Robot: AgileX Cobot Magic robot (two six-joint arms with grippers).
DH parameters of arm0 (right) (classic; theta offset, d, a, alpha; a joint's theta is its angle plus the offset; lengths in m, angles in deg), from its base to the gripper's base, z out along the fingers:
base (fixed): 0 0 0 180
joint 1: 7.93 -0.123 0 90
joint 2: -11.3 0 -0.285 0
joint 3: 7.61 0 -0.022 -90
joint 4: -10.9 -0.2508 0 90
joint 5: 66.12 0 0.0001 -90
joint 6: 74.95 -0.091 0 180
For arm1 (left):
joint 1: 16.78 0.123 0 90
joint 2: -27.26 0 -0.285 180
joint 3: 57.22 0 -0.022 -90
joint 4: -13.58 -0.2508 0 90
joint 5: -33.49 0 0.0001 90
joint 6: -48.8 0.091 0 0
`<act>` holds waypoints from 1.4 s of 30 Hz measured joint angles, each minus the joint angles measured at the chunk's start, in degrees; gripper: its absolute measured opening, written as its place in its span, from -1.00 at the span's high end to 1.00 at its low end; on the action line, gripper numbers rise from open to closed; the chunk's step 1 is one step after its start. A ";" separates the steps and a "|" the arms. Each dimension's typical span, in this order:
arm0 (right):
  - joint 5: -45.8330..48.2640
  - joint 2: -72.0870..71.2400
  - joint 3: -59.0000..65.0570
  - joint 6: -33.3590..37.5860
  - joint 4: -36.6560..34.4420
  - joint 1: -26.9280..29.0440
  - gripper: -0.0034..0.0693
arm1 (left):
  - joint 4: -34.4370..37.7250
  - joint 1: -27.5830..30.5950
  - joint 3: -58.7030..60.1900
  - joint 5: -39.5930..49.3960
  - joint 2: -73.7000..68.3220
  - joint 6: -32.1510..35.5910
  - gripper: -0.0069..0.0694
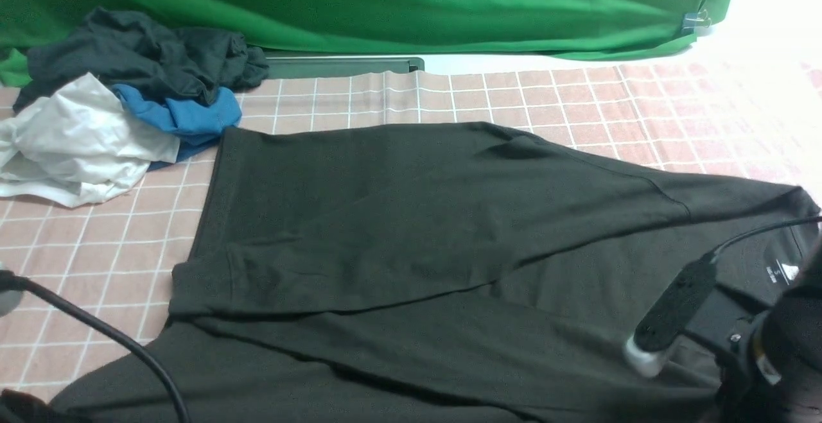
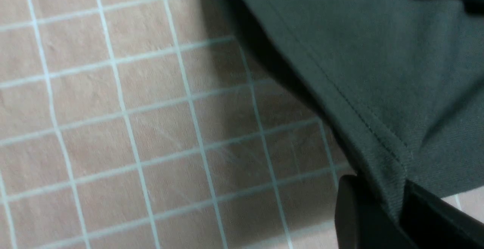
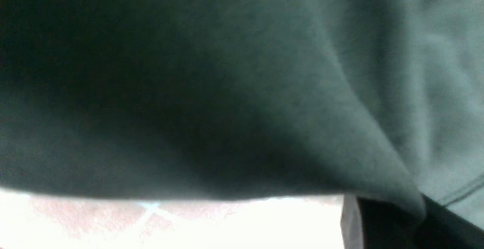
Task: Fold a long-sleeved shirt over a pink coffee tablecloth.
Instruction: 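Fold the black garment in half by bringing its near edge over to the far edge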
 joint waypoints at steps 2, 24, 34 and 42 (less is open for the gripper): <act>-0.07 -0.61 -0.79 -1.19 0.17 0.81 0.79 | -1.22 0.00 -0.02 -3.43 -1.02 -0.36 0.70; -23.98 25.47 -31.07 4.65 1.29 22.17 0.79 | -11.84 3.98 -24.48 -30.98 -56.05 -11.39 0.70; -25.56 38.45 -43.35 6.38 1.12 23.25 0.79 | -12.89 5.75 -41.16 -31.59 -71.60 -10.17 0.70; -28.56 43.24 -47.01 3.86 1.30 23.31 0.78 | -12.87 6.86 -50.11 -33.12 -79.09 -10.07 0.70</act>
